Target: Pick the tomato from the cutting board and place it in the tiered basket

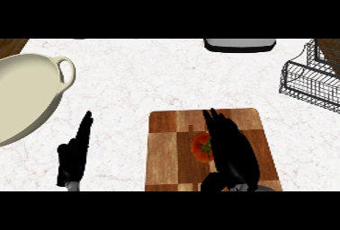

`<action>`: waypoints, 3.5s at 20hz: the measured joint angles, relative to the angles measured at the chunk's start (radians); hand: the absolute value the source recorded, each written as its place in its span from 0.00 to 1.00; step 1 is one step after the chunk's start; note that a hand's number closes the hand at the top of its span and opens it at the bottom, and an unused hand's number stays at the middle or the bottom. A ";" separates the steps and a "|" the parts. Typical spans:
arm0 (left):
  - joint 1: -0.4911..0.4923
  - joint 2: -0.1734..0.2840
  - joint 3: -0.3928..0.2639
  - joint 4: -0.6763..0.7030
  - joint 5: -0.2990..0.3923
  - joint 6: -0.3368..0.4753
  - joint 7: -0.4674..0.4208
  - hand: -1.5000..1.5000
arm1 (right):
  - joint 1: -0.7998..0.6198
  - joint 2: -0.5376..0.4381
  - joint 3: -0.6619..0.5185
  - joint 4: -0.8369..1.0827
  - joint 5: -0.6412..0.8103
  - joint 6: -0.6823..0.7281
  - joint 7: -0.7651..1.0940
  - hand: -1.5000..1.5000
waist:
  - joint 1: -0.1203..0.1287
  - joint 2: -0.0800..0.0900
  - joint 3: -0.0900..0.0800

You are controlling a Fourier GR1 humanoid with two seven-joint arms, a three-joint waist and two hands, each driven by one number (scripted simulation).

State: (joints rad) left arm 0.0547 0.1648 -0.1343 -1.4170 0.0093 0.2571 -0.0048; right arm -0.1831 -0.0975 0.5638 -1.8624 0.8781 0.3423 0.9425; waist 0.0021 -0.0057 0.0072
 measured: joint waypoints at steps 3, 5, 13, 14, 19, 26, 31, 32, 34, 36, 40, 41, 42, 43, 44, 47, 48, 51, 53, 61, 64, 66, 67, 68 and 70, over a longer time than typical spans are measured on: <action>0.014 0.004 0.010 -0.004 0.002 -0.013 -0.017 0.50 | 0.016 0.006 -0.012 0.004 -0.006 0.021 -0.005 0.00 | 0.000 0.000 0.001; 0.008 -0.004 0.008 0.000 -0.005 -0.009 -0.011 0.50 | 0.030 0.011 -0.014 0.016 -0.002 0.024 -0.010 0.00 | -0.001 -0.001 0.001; 0.002 -0.022 0.018 0.012 -0.020 -0.014 -0.023 0.50 | 0.042 0.047 -0.047 0.123 0.013 0.003 -0.056 0.00 | 0.000 -0.001 0.002; -0.003 -0.021 0.020 0.009 -0.020 -0.017 -0.009 0.50 | 0.036 0.051 -0.057 0.133 0.011 0.004 -0.062 0.00 | 0.000 -0.001 0.002; 0.023 -0.022 0.024 -0.023 -0.036 -0.016 0.002 0.50 | 0.030 0.066 -0.064 0.186 0.038 -0.030 -0.100 1.00 | 0.001 0.000 0.000; 0.021 -0.019 0.039 -0.027 -0.032 -0.041 0.018 0.50 | 0.016 0.039 -0.050 0.254 0.088 -0.117 -0.226 1.00 | 0.001 -0.005 -0.004; 0.015 -0.037 0.034 -0.019 -0.052 -0.029 0.018 0.50 | -0.031 0.046 -0.036 0.307 0.166 -0.173 -0.269 1.00 | 0.000 -0.004 -0.004; 0.024 -0.027 0.040 -0.030 -0.045 -0.041 0.021 0.50 | -0.019 0.011 -0.060 0.287 0.155 -0.173 -0.292 1.00 | 0.000 -0.004 -0.003; 0.040 -0.029 0.047 -0.042 -0.040 -0.035 0.021 0.50 | 0.037 -0.099 -0.131 0.246 0.108 -0.170 -0.364 1.00 | -0.013 -0.004 -0.002; 0.056 -0.026 0.055 -0.051 -0.037 -0.033 0.018 0.50 | 0.079 -0.214 -0.232 0.236 0.050 -0.159 -0.434 1.00 | -0.037 -0.004 -0.001; 0.087 -0.026 0.067 -0.072 -0.031 -0.020 0.018 0.50 | 0.151 -0.416 -0.445 0.271 -0.079 -0.143 -0.589 1.00 | -0.073 -0.003 0.003; 0.090 -0.026 0.069 -0.073 -0.033 -0.018 0.018 0.50 | 0.162 -0.461 -0.503 0.286 -0.119 -0.139 -0.637 1.00 | -0.077 -0.003 0.003; 0.095 -0.025 0.070 -0.076 -0.033 -0.016 0.017 0.50 | 0.167 -0.496 -0.565 0.299 -0.170 -0.133 -0.679 1.00 | -0.080 -0.004 0.003; 0.096 -0.026 0.071 -0.078 -0.033 -0.014 0.022 0.50 | 0.170 -0.523 -0.626 0.310 -0.225 -0.123 -0.718 1.00 | -0.084 -0.005 0.003; 0.101 -0.028 0.070 -0.081 -0.035 -0.012 0.016 0.50 | 0.172 -0.553 -0.688 0.325 -0.280 -0.109 -0.755 1.00 | -0.083 -0.006 0.003; 0.109 -0.025 0.076 -0.079 -0.035 -0.013 0.007 0.50 | 0.170 -0.635 -0.871 0.373 -0.439 -0.059 -0.857 1.00 | -0.086 -0.009 0.001; 0.112 -0.026 0.077 -0.080 -0.033 -0.014 0.005 0.50 | 0.175 -0.662 -0.930 0.387 -0.492 -0.035 -0.887 1.00 | -0.089 -0.010 0.001; 0.105 -0.026 0.075 -0.076 -0.038 -0.015 0.003 0.50 | 0.174 -0.750 -1.102 0.441 -0.619 0.022 -0.976 1.00 | -0.081 -0.010 0.000; 0.095 -0.024 0.075 -0.074 -0.036 -0.022 0.014 0.50 | 0.171 -0.828 -1.204 0.474 -0.682 0.073 -1.020 1.00 | -0.072 -0.009 -0.002; 0.052 -0.046 0.048 -0.046 -0.063 -0.026 0.001 0.50 | 0.152 -1.065 -1.425 0.688 -0.755 0.198 -1.152 1.00 | -0.019 -0.001 -0.003; 0.032 -0.049 0.045 -0.031 -0.064 -0.039 0.005 0.50 | 0.095 -1.122 -1.414 0.755 -0.759 0.206 -1.140 1.00 | -0.004 0.000 -0.003; 0.025 -0.053 0.042 -0.031 -0.073 -0.036 0.012 0.50 | 0.060 -1.150 -1.398 0.789 -0.759 0.207 -1.130 1.00 | 0.002 0.001 -0.003; 0.020 -0.056 0.041 -0.029 -0.075 -0.034 0.016 0.50 | 0.035 -1.152 -1.376 0.793 -0.758 0.196 -1.110 1.00 | 0.006 0.002 -0.003; 0.016 -0.057 0.040 -0.024 -0.076 -0.038 0.012 0.50 | 0.010 -1.159 -1.358 0.805 -0.758 0.190 -1.096 1.00 | 0.009 0.002 -0.003; 0.015 -0.055 0.039 -0.032 -0.073 -0.047 0.024 0.50 | -0.045 -1.173 -1.316 0.831 -0.759 0.178 -1.063 1.00 | 0.017 0.004 -0.004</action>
State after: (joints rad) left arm 0.0692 0.1097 -0.0951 -1.4490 -0.0641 0.2098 0.0194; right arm -0.2279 -1.2707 -0.7522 -1.0315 0.1186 0.5205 -0.1203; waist 0.0193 -0.0018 0.0037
